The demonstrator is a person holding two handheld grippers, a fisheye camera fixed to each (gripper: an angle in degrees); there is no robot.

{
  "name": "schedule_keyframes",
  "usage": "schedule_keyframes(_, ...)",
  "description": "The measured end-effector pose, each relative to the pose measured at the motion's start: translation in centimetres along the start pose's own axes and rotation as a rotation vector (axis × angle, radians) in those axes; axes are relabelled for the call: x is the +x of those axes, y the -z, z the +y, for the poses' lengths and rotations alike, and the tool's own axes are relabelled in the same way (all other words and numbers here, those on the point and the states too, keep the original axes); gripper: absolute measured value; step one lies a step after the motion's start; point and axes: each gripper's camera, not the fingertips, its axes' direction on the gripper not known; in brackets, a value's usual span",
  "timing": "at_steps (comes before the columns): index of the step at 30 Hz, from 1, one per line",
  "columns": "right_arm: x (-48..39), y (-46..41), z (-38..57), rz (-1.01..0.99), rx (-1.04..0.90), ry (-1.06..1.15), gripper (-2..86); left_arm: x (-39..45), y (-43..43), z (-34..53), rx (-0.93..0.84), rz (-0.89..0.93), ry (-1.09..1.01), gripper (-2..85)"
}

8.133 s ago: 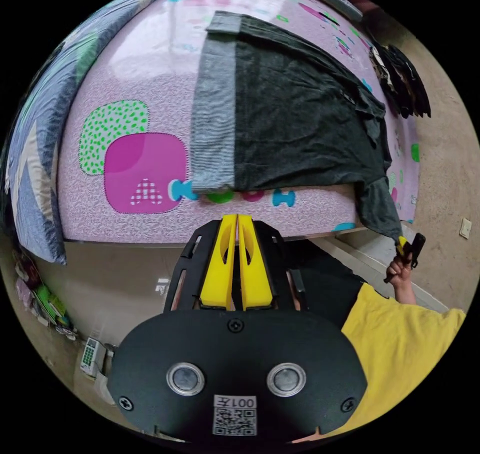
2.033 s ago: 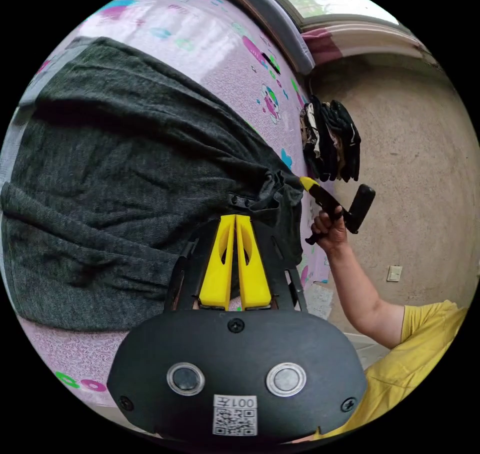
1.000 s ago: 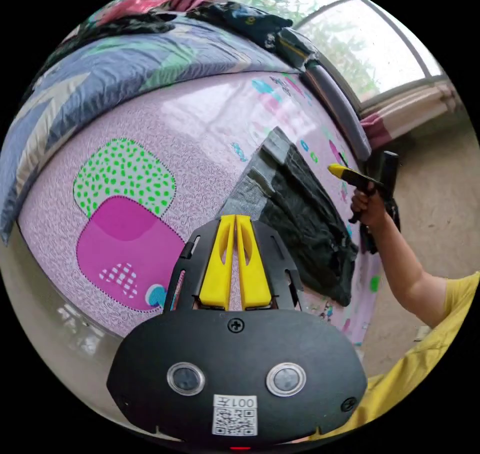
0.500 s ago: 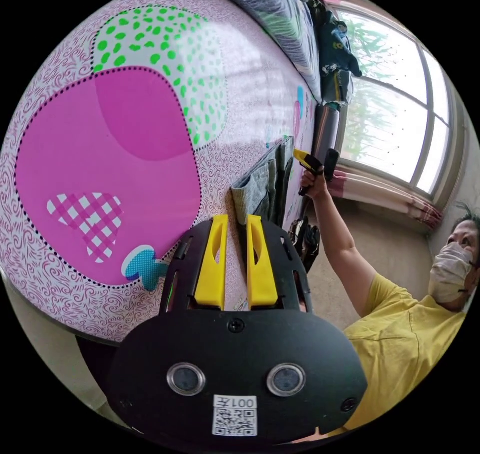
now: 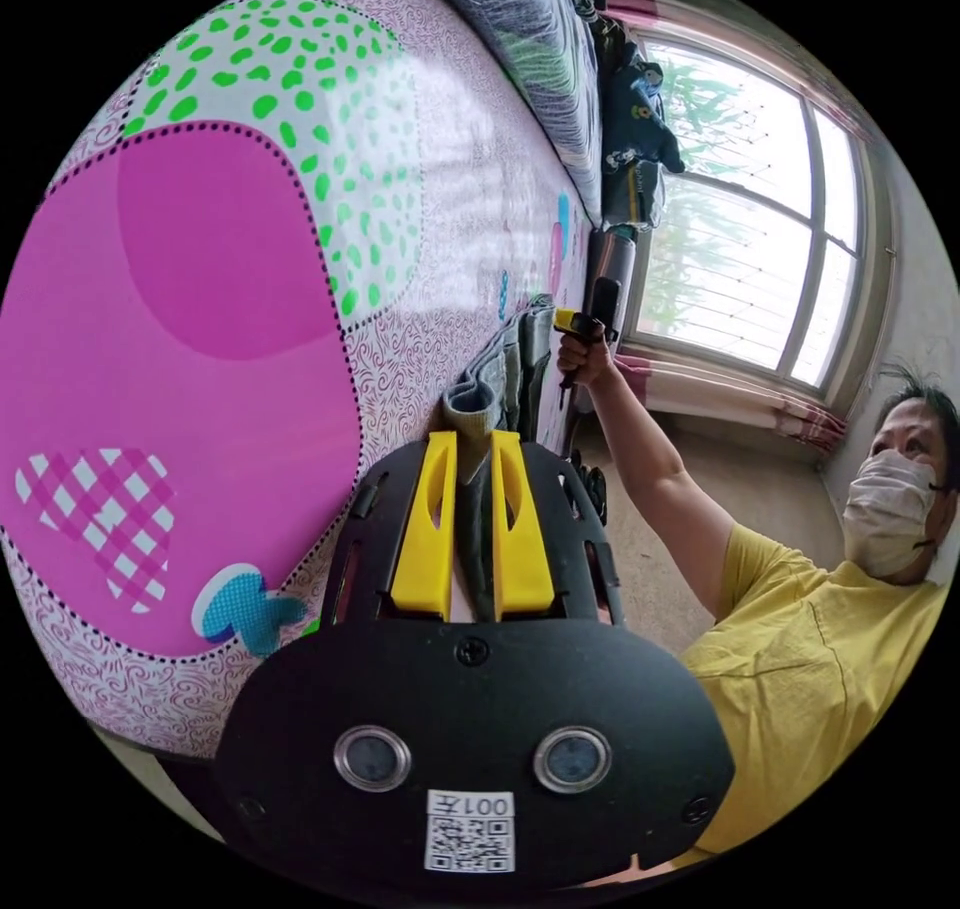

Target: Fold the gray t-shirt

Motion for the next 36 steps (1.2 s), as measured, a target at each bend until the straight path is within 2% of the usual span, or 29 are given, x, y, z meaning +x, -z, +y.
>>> schedule_keyframes(8, 0.0, -0.7, -1.2, 0.100, -0.026, 0.068, 1.5, 2.6, 1.1, 1.2, 0.035, -0.042, -0.032, -1.4)
schedule_keyframes(12, -1.2, 0.8, -1.5, 0.184, 0.088, 0.101, 1.1, 3.8, 2.8, 1.4, 0.101, -0.060, -0.059, -1.6)
schedule_keyframes(17, -4.3, 3.1, -3.7, 0.308, 0.273, 0.176, 1.0, 6.6, 7.3, -2.1, 0.219, -0.112, -0.189, -1.6)
schedule_keyframes(21, -7.7, 3.4, -6.2, 0.404, 0.319, 0.244, 1.0, 9.3, 9.7, -4.5, 0.263, -0.158, -0.296, -1.6)
schedule_keyframes(25, -8.2, 2.4, -7.6, 0.463, 0.292, 0.199, 1.0, 10.0, 10.4, -5.4, 0.243, -0.194, -0.299, -1.6)
schedule_keyframes(29, -6.9, 1.2, -9.4, 0.510, 0.267, 0.114, 1.0, 8.6, 10.4, -5.6, 0.251, -0.204, -0.212, -1.6)
schedule_keyframes(36, -2.9, 0.8, -13.0, 0.494, 0.250, -0.022, 1.8, 6.5, 10.6, -6.2, 0.252, -0.169, -0.153, -1.5)
